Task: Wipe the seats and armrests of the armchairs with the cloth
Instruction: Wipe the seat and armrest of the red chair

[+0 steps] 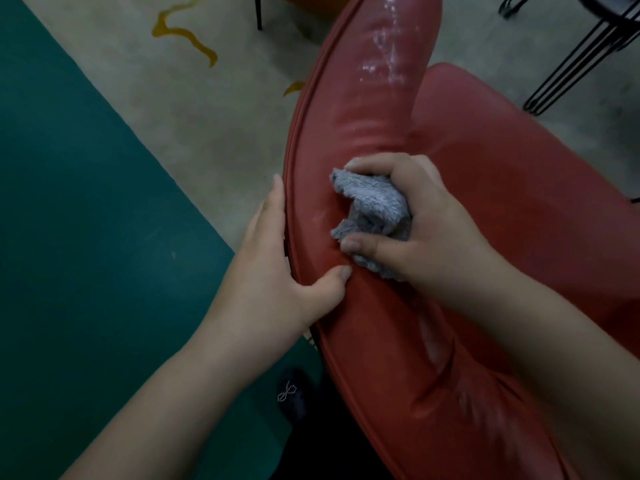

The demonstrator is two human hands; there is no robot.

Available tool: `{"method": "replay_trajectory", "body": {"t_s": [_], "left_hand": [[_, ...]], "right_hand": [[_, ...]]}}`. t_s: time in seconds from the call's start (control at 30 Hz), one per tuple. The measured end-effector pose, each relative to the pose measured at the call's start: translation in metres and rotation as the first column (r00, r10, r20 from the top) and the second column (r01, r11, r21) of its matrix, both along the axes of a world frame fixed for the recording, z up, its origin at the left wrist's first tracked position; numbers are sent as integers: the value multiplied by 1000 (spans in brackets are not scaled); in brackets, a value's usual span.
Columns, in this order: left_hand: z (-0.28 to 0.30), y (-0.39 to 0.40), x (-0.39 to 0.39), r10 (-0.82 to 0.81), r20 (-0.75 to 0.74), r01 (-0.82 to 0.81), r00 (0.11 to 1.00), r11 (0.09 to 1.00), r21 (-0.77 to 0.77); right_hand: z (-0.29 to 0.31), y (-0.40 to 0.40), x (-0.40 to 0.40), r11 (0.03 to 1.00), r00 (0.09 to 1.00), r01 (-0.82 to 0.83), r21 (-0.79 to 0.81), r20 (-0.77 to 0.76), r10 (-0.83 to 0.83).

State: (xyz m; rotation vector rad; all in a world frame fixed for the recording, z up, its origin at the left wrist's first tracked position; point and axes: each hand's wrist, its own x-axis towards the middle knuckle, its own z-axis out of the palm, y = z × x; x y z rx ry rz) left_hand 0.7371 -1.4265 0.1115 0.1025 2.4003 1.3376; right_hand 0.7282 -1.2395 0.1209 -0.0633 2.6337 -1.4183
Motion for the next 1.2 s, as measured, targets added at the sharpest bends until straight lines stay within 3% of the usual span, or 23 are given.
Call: {"method": "replay_trajectory", "body": {"t_s": [0.17,0.3,0.43,0.53,0.6,0.7,0.77,0.83,0.93,1.03,1.13,1.2], "left_hand": [[3,2,0,12,3,-12,1000,1000,-3],[5,2,-1,-1,21,2,1000,1000,-18],[7,4,0,6,15,-5,1000,1000,-27],[7,6,0,25,16,-24,1000,999,-39],[8,5,-1,10,40,-8,999,999,-47],[14,3,-2,9,76,-3,997,997,-82],[17,5,-5,21,80,-13,997,995,-95],[17,8,-14,32,54,-26,998,994,-108],[13,15,-34,20,14,-17,1000,987,-160],[10,22,-54,7,-25,-12,1000,980,-199],[8,23,-70,-11,-35,4,999,979,-203],[9,22,-78,-21,-27,16,999,980,-198]], "right_hand": [[2,0,-7,992,996,-93,90,9,93],[2,20,-6,990,998,-55,126,19,53],[2,4,-6,996,995,34,-79,-91,-41],[-6,-13,-6,998,976,-56,20,-210,59],[-17,1,-5,1000,981,11,4,-195,-10],[-30,35,3,971,965,238,-8,-107,-238],[-36,49,5,886,890,451,-102,-16,-455],[-37,47,-6,804,823,554,-215,-2,-568],[-30,14,-41,819,833,483,-308,-125,-539],[-35,-9,-64,909,886,337,-245,-245,-394],[-58,18,-59,867,882,421,-268,-102,-460],[-65,45,-50,824,828,552,-127,-41,-560]]}}
